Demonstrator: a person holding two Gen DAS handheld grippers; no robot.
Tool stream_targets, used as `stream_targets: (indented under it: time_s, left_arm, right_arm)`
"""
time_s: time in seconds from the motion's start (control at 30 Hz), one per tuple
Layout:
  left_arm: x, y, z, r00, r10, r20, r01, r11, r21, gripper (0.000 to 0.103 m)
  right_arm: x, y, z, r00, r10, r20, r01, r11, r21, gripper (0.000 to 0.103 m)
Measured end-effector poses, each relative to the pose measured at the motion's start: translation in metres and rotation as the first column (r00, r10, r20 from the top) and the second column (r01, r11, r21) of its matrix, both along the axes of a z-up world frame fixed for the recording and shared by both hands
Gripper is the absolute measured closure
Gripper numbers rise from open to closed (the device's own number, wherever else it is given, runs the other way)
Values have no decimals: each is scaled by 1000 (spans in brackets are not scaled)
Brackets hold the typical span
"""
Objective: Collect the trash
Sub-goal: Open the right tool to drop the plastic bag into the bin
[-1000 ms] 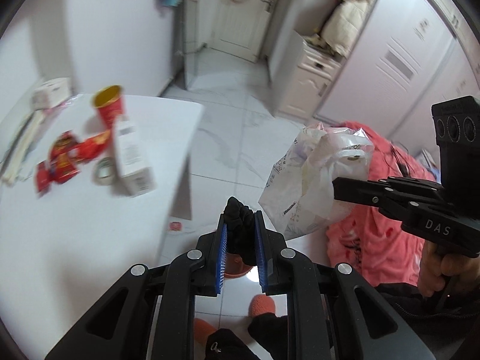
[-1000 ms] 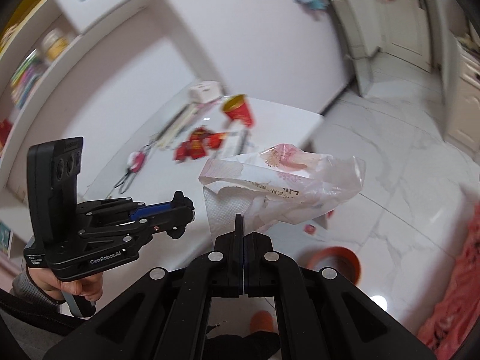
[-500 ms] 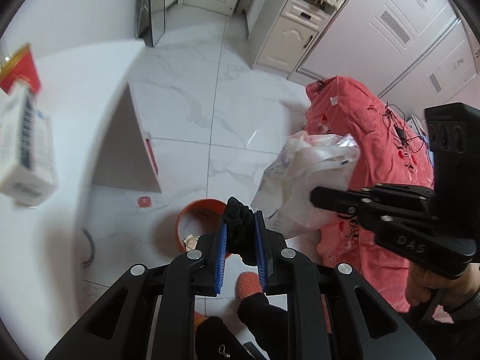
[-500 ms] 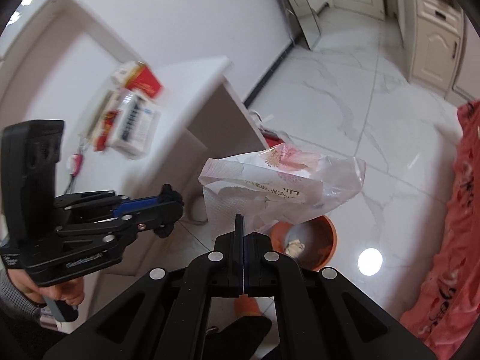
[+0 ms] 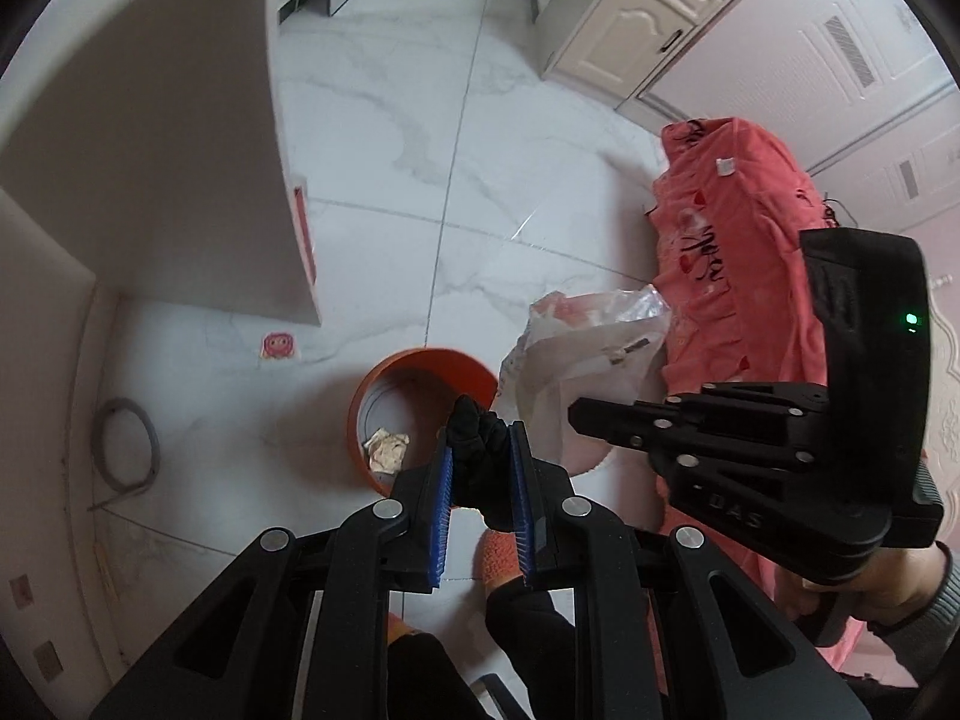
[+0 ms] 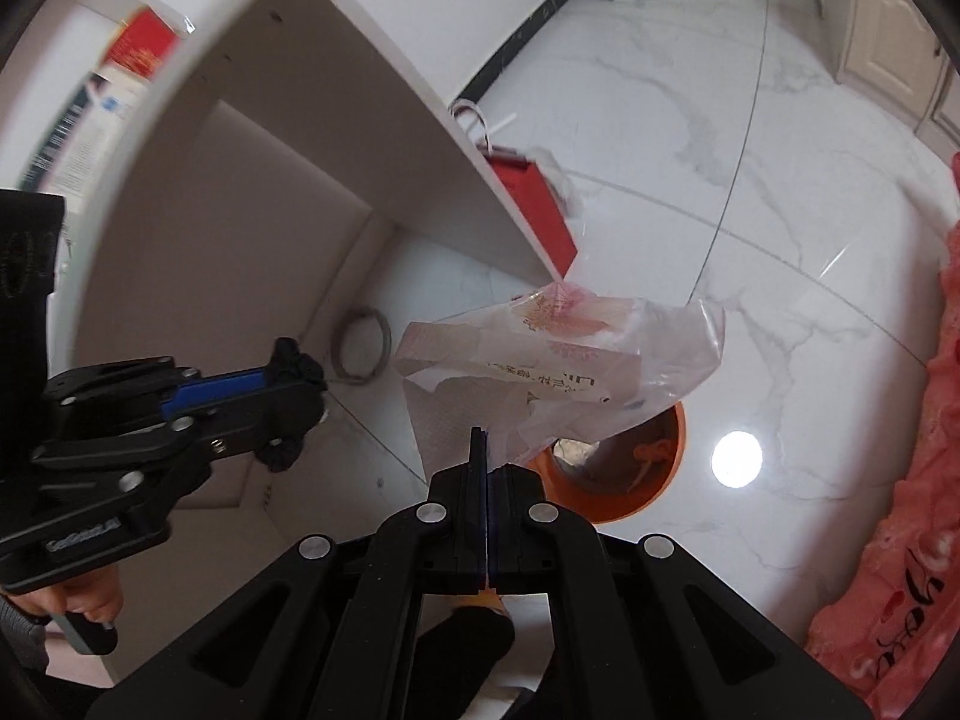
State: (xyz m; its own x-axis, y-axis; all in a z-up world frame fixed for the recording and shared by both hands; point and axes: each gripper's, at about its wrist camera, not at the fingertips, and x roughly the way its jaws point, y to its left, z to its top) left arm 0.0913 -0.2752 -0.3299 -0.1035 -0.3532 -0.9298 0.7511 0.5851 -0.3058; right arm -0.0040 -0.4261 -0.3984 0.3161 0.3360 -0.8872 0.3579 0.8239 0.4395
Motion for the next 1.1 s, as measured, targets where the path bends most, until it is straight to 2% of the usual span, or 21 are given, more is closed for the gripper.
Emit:
stream_targets:
  time_s: [0.13, 0.17, 0.2, 0.23, 0.27, 0.57, 0.7, 0.83, 1.1]
  left_arm:
    - [4, 2, -16, 1000, 9, -18, -9, 1000, 23, 84]
    - [5, 1, -19, 1000, 9, -22, -8, 1000, 27, 84]
    - [6, 0, -23, 1000, 8, -25, -7, 1000, 30, 84]
    - [6, -2, -25, 1000, 6, -29, -5, 999, 35, 84]
    - [6, -3, -27, 999, 2, -32, 0, 999, 38, 84]
    - [-2, -19, -40, 998, -41, -47, 43, 998, 41, 84]
    - [-7, -28, -46, 998, -58, -38, 60, 997, 49, 78]
    - [-10, -35, -49, 997, -66, -28, 68, 996, 56, 62]
    - [-14, -41, -47, 996, -82, -27, 84, 994, 73, 62]
  right_arm:
    - [8, 4, -26, 998, 9, -59, -8, 1000, 4, 99]
    - [7, 3, -29, 998, 3, -68, -3, 1000, -2, 90]
    - [6, 3, -30, 998, -3, -70, 3, 1000, 0, 70]
    - [4, 2, -31, 998, -16, -66, 17, 1000, 6, 60]
    - [2, 0, -31, 998, -27, -61, 27, 1000, 3, 56]
    - [-15, -20, -12, 995, -96, -29, 96, 995, -7, 56]
    - [-26, -27, -5, 993, -112, -24, 112, 994, -7, 56]
    - [-37, -35, -3, 991, -134, -23, 133, 991, -9, 56]
    - [-50, -43, 4, 987, -162, -18, 162, 987, -5, 56]
